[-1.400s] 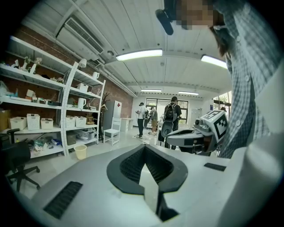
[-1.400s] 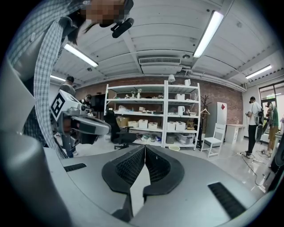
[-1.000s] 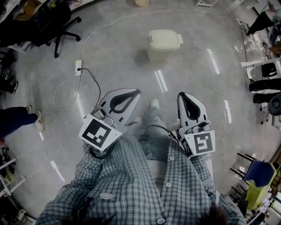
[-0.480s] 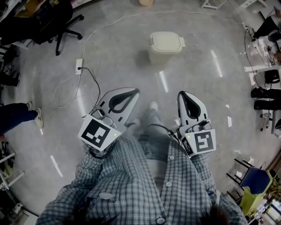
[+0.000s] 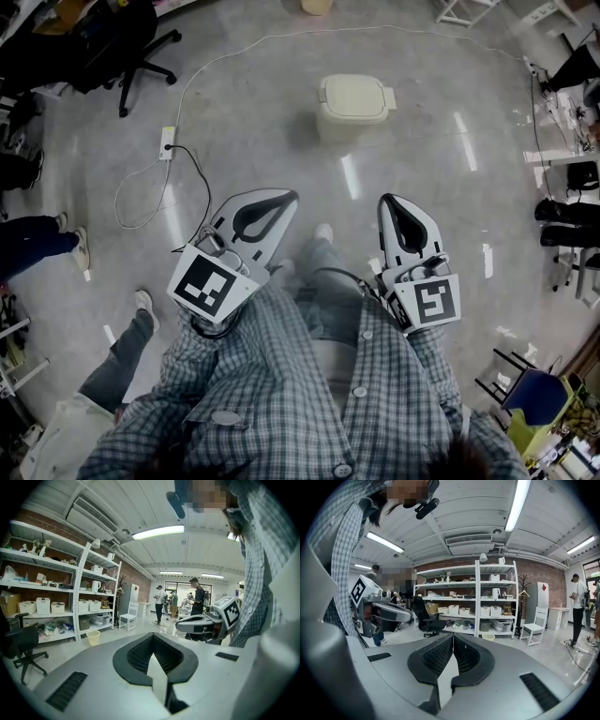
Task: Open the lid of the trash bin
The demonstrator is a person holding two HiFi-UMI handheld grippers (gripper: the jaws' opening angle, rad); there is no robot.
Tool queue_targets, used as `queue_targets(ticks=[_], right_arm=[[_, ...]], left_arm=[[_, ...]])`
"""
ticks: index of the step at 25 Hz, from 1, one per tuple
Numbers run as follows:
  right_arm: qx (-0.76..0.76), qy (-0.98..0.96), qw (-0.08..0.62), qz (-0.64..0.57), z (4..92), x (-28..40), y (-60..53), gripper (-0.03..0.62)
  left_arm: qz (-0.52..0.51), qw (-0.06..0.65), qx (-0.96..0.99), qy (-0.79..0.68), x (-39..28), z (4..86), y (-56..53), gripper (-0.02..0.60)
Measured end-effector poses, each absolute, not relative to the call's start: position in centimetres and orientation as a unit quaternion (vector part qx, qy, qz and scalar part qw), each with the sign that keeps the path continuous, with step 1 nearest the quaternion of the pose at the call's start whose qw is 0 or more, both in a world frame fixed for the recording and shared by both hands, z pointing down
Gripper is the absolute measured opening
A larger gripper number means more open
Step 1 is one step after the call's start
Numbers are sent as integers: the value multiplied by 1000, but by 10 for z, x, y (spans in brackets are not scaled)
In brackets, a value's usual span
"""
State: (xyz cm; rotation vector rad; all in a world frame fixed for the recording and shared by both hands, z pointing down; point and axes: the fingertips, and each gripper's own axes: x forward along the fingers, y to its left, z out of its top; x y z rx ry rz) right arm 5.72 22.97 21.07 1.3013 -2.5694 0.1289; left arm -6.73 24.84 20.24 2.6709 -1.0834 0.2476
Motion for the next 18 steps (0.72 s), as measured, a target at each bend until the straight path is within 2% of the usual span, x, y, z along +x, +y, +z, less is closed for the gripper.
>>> queue_targets(ticks=[18], right_arm=[[419, -898, 124, 53, 214, 74, 179, 20]], left_arm=[[87, 128, 900, -408, -50, 203, 205, 6]])
